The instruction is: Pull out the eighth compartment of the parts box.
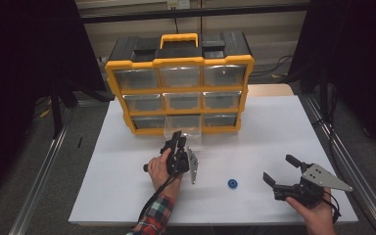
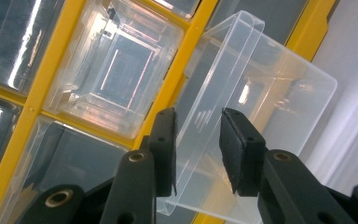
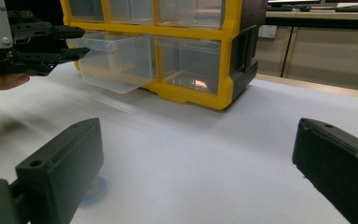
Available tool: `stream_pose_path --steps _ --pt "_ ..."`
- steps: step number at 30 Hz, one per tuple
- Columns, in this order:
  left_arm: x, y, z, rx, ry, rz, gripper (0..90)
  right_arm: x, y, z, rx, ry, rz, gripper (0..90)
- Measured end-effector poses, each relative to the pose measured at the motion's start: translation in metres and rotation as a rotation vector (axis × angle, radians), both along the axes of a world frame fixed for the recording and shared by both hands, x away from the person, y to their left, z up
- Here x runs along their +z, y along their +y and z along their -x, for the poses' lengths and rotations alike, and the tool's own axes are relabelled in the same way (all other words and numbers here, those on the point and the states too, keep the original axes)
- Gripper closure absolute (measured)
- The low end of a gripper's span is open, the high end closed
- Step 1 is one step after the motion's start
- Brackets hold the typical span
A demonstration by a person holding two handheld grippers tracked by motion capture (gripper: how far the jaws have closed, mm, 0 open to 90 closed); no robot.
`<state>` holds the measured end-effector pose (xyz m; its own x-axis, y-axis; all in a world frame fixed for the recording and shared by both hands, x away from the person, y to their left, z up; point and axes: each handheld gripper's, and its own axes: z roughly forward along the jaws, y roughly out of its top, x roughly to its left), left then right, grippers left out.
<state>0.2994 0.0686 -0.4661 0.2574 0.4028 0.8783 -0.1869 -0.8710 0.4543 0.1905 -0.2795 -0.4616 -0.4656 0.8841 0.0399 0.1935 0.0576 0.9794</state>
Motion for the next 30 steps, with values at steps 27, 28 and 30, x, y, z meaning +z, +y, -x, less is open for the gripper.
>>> stream_pose_path --steps 27,28,30 --pt "-0.0016 0.0009 0.0059 0.006 0.007 0.015 66.9 -0.0005 0.0006 0.0001 0.009 0.002 0.001 1.3" --pt "-0.0015 0.0009 0.0059 0.006 0.007 0.016 66.8 -0.0005 0.0006 0.0002 0.01 0.003 0.001 1.3" --pt "-0.0015 0.0009 0.0059 0.006 0.007 0.015 66.7 -0.0005 0.0007 0.0001 0.009 0.002 0.002 1.3"
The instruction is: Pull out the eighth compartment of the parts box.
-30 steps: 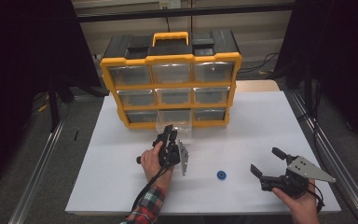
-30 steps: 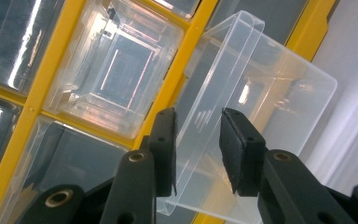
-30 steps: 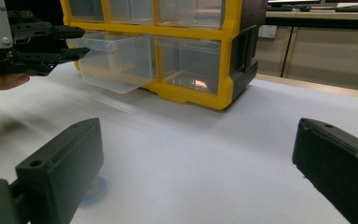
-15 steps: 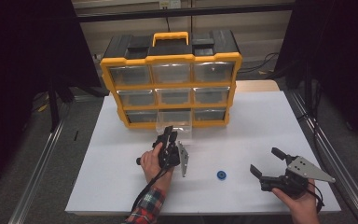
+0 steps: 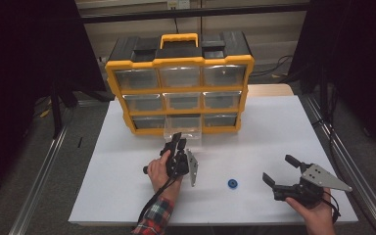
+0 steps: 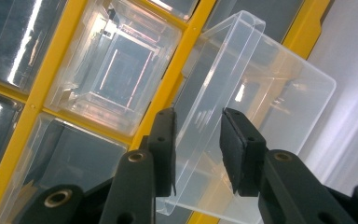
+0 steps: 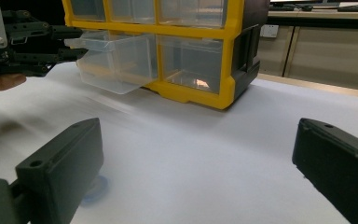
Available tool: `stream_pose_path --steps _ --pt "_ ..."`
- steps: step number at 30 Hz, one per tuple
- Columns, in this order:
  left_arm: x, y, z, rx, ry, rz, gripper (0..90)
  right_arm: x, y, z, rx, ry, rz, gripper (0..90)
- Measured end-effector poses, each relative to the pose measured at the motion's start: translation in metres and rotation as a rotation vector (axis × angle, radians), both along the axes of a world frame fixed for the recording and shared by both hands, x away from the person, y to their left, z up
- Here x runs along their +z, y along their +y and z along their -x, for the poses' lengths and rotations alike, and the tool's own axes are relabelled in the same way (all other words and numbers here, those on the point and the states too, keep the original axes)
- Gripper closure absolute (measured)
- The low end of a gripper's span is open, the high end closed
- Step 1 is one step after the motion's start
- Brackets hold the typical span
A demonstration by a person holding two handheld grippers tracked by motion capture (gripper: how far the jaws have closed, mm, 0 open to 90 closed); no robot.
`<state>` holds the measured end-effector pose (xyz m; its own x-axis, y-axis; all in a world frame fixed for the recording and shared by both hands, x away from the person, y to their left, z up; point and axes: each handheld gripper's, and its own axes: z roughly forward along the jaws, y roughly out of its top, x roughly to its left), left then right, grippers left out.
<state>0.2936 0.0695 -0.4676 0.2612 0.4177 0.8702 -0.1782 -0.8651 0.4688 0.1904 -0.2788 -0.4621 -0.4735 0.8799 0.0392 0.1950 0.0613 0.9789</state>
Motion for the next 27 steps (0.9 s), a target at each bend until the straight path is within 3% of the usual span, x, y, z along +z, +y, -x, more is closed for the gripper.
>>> stream_pose_path --steps 16,19,22,27 --pt "-0.0009 -0.0007 -0.0002 -0.006 0.007 0.012 66.0 0.0001 0.0 0.0 0.0 0.003 0.0 1.3" --pt "-0.0021 -0.0017 -0.0008 -0.01 0.008 0.03 65.8 0.0 0.0 -0.0001 0.0 0.001 0.001 1.3" --pt "-0.0011 -0.0017 -0.0004 -0.009 0.0 0.01 65.5 0.0001 0.0001 0.0 0.0 0.001 0.003 1.3" --pt "-0.0011 -0.0018 -0.0005 -0.008 0.004 0.013 65.4 0.0 0.0 -0.0001 0.001 0.002 0.004 1.3"
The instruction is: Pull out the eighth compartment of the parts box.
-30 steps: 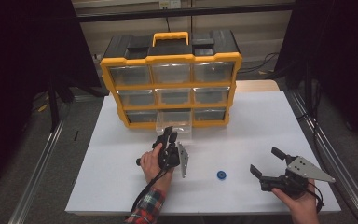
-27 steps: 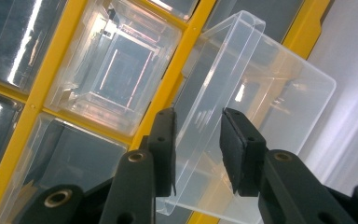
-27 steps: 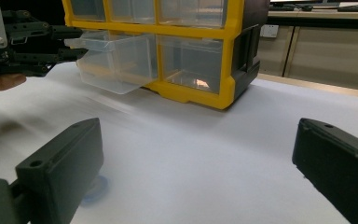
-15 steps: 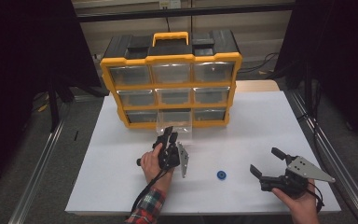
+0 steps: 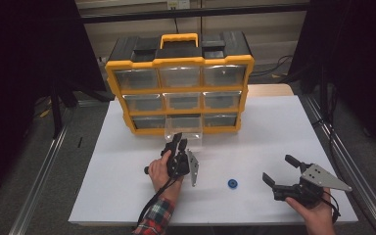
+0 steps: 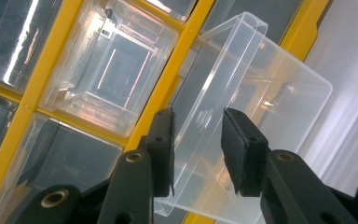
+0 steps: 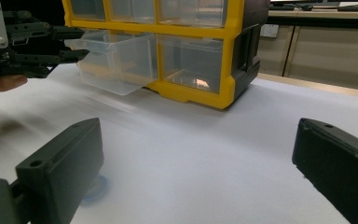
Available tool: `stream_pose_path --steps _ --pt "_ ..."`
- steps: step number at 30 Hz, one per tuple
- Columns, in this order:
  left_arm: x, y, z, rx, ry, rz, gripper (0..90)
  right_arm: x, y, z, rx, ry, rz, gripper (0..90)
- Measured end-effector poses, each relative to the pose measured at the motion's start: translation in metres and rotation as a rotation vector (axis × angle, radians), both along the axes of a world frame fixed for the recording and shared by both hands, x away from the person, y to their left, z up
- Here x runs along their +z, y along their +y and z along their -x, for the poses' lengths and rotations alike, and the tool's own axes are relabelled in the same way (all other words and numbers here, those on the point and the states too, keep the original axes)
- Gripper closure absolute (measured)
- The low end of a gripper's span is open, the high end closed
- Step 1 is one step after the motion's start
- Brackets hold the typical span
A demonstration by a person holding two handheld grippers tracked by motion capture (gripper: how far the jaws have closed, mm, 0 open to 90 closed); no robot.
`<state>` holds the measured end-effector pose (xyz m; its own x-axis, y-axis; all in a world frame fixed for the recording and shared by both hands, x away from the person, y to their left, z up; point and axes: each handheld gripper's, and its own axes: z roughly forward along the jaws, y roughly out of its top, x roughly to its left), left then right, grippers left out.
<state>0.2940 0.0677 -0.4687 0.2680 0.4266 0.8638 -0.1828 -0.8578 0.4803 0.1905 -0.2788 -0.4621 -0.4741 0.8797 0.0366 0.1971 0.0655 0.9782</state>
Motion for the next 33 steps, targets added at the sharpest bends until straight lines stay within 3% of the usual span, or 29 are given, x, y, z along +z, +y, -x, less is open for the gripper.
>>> stream_pose_path --steps 16,19,24,33 --pt "0.0 -0.0001 -0.0005 0.003 0.01 0.019 64.3 -0.0003 0.0005 -0.0004 0.002 -0.002 0.0 1.3" --pt "-0.0015 -0.0002 -0.001 0.003 0.016 0.06 62.0 -0.0002 0.0001 -0.0003 0.001 -0.002 0.001 1.4" --pt "-0.0001 0.0009 -0.0001 0.024 0.016 0.074 54.3 0.0 0.0002 0.0 -0.001 -0.002 0.001 1.3" --pt "-0.0025 0.0089 0.0035 0.073 0.006 0.184 40.7 -0.0001 0.0005 -0.0001 0.0 -0.002 0.0 1.3"
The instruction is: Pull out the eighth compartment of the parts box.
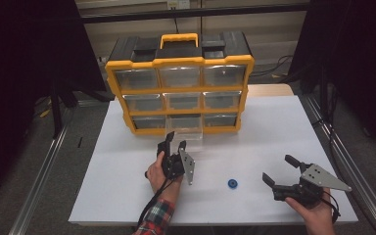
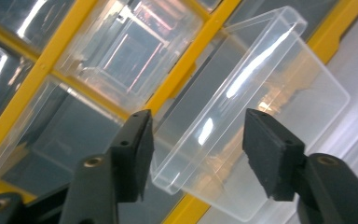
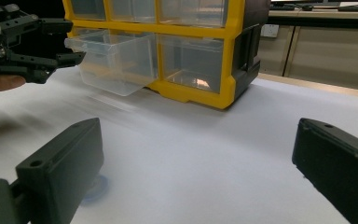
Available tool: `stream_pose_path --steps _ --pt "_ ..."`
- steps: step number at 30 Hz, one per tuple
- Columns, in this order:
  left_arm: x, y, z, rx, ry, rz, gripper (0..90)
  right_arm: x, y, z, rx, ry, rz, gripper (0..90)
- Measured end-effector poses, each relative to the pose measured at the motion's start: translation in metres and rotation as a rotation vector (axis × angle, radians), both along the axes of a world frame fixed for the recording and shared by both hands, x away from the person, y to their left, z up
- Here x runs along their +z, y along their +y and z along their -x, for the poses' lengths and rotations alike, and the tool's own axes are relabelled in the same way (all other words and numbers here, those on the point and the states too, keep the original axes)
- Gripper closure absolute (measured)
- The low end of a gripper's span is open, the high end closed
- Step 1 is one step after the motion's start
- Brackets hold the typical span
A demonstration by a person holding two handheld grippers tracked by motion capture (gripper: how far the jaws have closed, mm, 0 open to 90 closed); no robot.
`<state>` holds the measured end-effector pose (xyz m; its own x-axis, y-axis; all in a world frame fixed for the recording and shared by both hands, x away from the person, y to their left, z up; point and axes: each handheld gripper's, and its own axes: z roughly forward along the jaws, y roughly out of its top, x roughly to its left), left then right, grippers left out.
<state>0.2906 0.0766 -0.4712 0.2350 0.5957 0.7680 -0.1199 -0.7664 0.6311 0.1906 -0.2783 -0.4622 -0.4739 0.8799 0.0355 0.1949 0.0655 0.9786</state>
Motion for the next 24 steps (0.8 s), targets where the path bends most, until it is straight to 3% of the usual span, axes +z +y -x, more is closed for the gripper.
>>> stream_pose_path --steps 8,9,11,12,14,16,18,19,20,22,23,24 --pt "0.001 0.004 0.003 0.029 -0.014 0.093 31.7 0.0 0.0 0.0 0.004 0.004 0.003 1.3" --pt "0.0 0.005 0.003 0.03 -0.003 0.122 30.7 0.0 0.0 0.0 0.003 0.006 0.001 1.3" --pt "-0.001 0.006 0.004 0.036 0.0 0.15 28.8 0.0 0.0 0.0 0.005 0.005 0.002 1.3" --pt "0.0 0.007 0.004 0.041 0.002 0.144 28.1 0.0 0.0 0.0 0.005 0.005 0.001 1.3" --pt "-0.002 0.009 0.005 0.041 0.019 0.191 27.0 0.0 0.0 0.0 0.004 0.003 0.003 1.3" --pt "-0.002 0.011 0.005 0.048 0.024 0.209 25.7 0.0 0.0 0.0 0.004 0.003 0.002 1.3" --pt "-0.003 0.013 0.006 0.052 0.037 0.257 24.4 0.0 0.0 0.0 0.001 0.003 0.0 1.3" --pt "-0.002 0.015 0.006 0.053 0.04 0.246 23.4 0.0 0.0 0.0 0.001 0.0 0.0 1.3" --pt "-0.004 0.015 0.006 0.06 0.05 0.284 23.0 0.0 0.0 0.0 0.0 0.0 0.0 1.3" --pt "-0.005 0.017 0.007 0.06 0.065 0.31 22.4 0.0 0.0 0.0 -0.001 -0.002 0.0 1.3" --pt "-0.004 0.019 0.006 0.058 0.066 0.295 21.9 0.0 0.0 0.0 -0.002 0.001 -0.002 1.3" --pt "-0.006 0.019 0.007 0.061 0.074 0.331 21.5 0.0 0.0 0.0 -0.001 0.002 -0.005 1.3"
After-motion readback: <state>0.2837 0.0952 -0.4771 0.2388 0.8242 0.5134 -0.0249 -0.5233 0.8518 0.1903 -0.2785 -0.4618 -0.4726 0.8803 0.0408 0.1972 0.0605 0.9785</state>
